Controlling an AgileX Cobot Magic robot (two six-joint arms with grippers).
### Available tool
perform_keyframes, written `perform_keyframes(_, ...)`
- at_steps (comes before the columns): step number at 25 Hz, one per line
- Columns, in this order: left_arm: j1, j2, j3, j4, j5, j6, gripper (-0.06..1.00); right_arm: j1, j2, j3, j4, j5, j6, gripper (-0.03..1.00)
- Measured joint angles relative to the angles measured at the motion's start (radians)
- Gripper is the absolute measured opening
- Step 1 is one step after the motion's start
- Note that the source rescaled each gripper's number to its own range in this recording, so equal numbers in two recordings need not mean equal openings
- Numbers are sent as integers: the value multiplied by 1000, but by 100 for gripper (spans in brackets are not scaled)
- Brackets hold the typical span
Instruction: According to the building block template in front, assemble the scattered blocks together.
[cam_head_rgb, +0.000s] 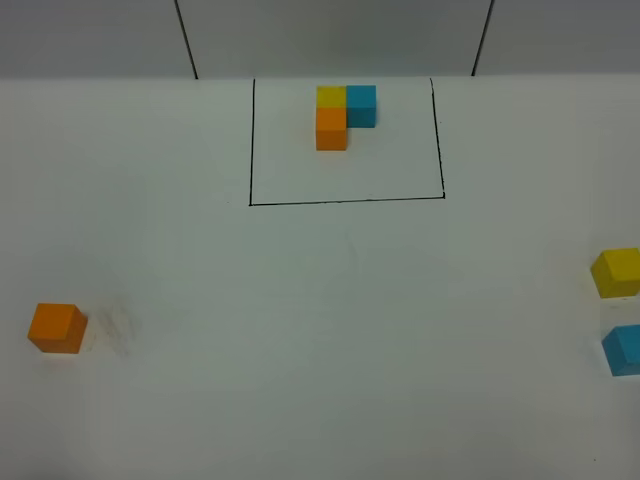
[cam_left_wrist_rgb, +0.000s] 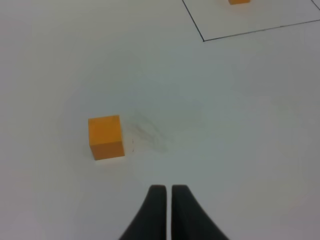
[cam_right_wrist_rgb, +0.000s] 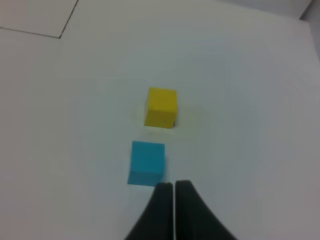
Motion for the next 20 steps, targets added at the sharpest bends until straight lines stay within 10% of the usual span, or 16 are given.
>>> perform_keyframes(20, 0, 0, 0, 0, 0, 0, 0, 0, 0, 0, 0, 0, 0, 1)
